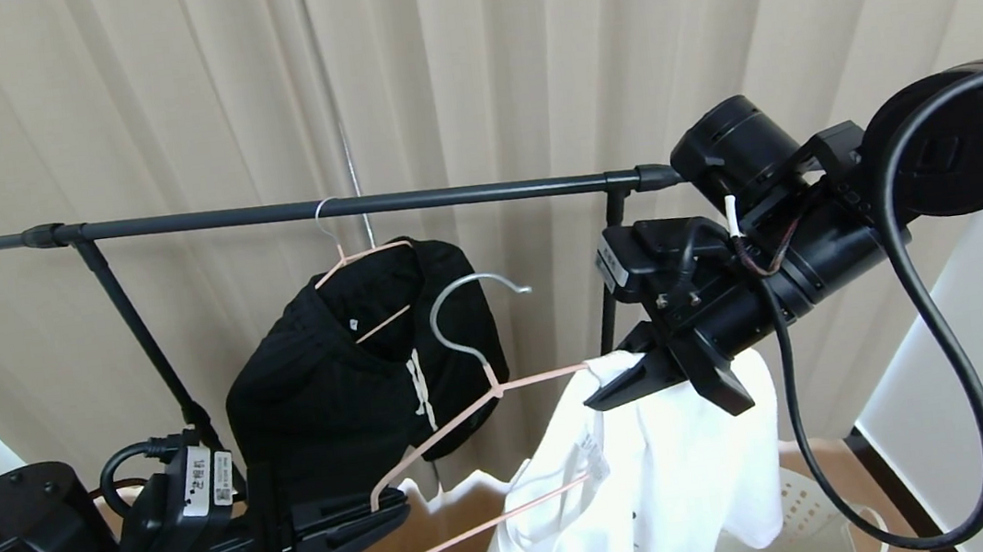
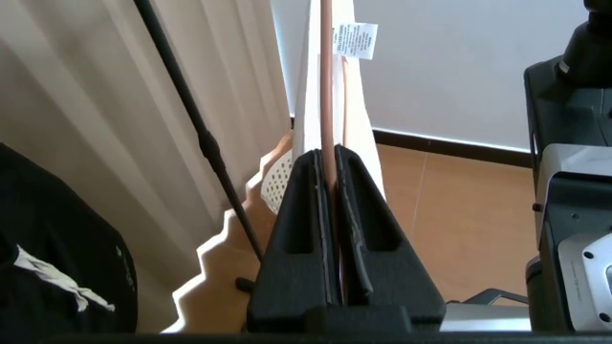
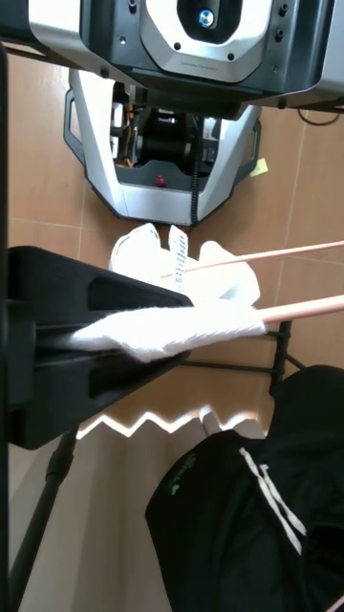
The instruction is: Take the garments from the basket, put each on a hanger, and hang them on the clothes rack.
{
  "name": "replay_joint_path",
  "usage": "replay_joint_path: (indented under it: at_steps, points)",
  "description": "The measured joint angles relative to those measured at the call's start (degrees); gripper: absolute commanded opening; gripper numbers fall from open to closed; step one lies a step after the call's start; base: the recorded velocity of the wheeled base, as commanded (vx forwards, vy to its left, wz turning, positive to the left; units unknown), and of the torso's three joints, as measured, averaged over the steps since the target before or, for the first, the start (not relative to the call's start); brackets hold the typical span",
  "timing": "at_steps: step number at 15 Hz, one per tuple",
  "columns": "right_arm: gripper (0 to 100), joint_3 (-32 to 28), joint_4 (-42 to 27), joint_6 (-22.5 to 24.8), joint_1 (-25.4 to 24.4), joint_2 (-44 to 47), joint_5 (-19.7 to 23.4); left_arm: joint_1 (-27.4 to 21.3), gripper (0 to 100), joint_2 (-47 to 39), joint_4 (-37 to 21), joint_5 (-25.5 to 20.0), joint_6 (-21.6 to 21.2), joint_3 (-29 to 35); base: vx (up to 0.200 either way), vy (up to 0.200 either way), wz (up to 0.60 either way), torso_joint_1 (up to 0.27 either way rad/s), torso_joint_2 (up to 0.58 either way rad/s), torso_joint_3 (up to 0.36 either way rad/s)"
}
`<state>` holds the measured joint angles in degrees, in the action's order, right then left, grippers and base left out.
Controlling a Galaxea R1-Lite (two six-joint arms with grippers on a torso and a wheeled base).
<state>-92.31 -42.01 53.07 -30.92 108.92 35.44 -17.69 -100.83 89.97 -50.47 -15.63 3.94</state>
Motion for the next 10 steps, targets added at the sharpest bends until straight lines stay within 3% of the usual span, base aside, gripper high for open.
replay_joint_path:
  at_steps: [3, 4, 10]
  points:
    - [0, 0.0, 0.0, 0.0, 0.0, -0.1, 0.0, 0.0, 0, 0.0, 0.0, 0.0, 0.0, 0.2, 0.000, 0.000, 0.00, 0.000, 0.00, 0.000]
    - [0, 0.0, 0.0, 0.0, 0.1, -0.2, 0.0, 0.1, 100, 0.0, 0.0, 0.0, 0.0, 0.2, 0.000, 0.000, 0.00, 0.000, 0.00, 0.000]
    - [0, 1.0, -0.4, 0.1, 0.1, -1.8, 0.0, 1.1, 100, 0.4, 0.0, 0.0, 0.3, 0.1, 0.000, 0.000, 0.00, 0.000, 0.00, 0.000]
